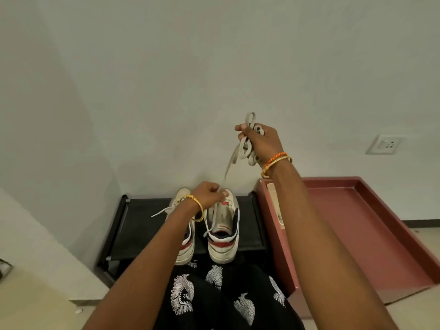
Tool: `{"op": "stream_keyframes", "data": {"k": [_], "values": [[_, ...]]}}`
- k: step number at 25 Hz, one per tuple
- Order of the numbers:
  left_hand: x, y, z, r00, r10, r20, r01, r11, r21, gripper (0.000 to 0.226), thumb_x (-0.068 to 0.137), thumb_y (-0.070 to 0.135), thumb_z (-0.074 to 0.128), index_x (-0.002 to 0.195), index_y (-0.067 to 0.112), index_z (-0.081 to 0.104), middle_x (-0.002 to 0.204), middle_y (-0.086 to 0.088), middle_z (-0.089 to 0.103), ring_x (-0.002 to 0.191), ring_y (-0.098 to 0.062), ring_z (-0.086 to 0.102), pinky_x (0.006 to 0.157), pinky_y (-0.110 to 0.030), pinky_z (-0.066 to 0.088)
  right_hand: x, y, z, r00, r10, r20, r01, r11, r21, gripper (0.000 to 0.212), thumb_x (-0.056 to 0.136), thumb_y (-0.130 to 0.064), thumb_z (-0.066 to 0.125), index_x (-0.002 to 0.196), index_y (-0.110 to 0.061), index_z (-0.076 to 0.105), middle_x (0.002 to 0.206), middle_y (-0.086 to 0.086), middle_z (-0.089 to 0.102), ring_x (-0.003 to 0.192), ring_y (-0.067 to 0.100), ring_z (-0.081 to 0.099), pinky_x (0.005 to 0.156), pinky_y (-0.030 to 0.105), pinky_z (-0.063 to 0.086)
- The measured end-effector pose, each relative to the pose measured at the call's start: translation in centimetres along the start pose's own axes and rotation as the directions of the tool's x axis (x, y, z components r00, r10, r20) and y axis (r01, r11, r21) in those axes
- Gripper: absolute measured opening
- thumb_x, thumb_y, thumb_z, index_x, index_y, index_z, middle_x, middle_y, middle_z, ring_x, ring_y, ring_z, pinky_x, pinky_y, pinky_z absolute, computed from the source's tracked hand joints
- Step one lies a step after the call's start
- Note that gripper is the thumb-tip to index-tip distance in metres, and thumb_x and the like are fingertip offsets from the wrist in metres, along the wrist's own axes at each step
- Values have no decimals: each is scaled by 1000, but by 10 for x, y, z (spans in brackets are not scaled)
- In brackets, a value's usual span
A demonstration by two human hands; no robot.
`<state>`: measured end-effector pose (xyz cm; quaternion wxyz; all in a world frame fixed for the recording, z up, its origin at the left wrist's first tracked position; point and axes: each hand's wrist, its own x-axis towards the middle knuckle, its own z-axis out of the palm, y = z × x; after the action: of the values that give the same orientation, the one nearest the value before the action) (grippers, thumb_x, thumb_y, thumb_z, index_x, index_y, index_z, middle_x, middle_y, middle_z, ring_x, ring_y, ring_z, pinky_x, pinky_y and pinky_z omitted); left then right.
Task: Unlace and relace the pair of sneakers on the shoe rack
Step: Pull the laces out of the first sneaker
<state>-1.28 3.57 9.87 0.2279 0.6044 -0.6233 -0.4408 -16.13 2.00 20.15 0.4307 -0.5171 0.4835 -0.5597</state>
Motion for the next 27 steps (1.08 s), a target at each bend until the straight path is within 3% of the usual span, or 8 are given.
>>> {"op": "stream_keyframes", "data": {"k": [4,7,9,14,16,18,22,27], "values": [[-7,-4,-9,981,-103,-166,64,972,-225,18,92,15,58,75,11,60,72,-9,61,60,-16,58,63,-26,53,-23,-6,-20,999,-33,10,34,971,-239,15,88,-18,64,78,-6,65,64,3,60,46,3,52,50,18,44],[-21,25,-9,983,-71,-167,-28,848,-529,6,88,3,62,82,3,60,77,-11,63,67,-20,62,58,-25,58,-47,10,-22,969,127,210,-16,887,-462,33,76,-29,77,99,-10,63,89,2,64,76,9,60,70,25,51],[-27,44,-2,978,-55,-199,-63,838,-542,13,85,1,65,75,6,59,75,-11,63,63,-19,63,56,-27,57,-59,27,-16,930,220,295,2,798,-603,44,73,-33,79,108,-16,59,99,1,63,88,15,60,78,30,50],[-35,50,20,977,-46,-209,-103,757,-645,7,87,-1,61,88,6,60,86,-12,65,77,-23,65,66,-25,57,-69,68,-33,970,197,143,-49,733,-678,13,85,-25,64,83,-13,66,76,4,63,71,21,58,69,32,44],[-31,33,29,994,-5,-113,-51,874,-484,26,83,12,70,107,10,59,100,-11,66,88,-21,64,75,-30,54,-73,76,-53,981,192,-2,-154,778,-609,17,88,-19,60,87,-3,66,79,11,63,74,24,58,68,32,42],[-23,6,40,1000,15,-26,-18,995,-99,45,77,22,75,116,13,56,109,-9,63,100,-22,61,86,-33,51,-75,83,-84,967,208,-148,-255,818,-515,19,89,-16,57,91,1,65,79,12,62,70,22,57,65,29,42],[-17,-54,70,993,-44,114,-23,845,534,61,74,43,73,124,15,53,123,-7,59,114,-27,55,97,-37,44,-65,97,-160,894,189,-407,-356,850,-388,15,89,-13,57,99,-5,65,79,9,58,67,21,55,65,27,40],[-3,-95,101,995,-54,79,8,870,493,53,79,52,65,119,18,59,111,-12,64,104,-31,60,87,-40,49,-53,123,-237,780,321,-538,-559,744,-367,21,89,-10,53,103,2,62,86,13,57,78,22,54,67,27,36]]}}
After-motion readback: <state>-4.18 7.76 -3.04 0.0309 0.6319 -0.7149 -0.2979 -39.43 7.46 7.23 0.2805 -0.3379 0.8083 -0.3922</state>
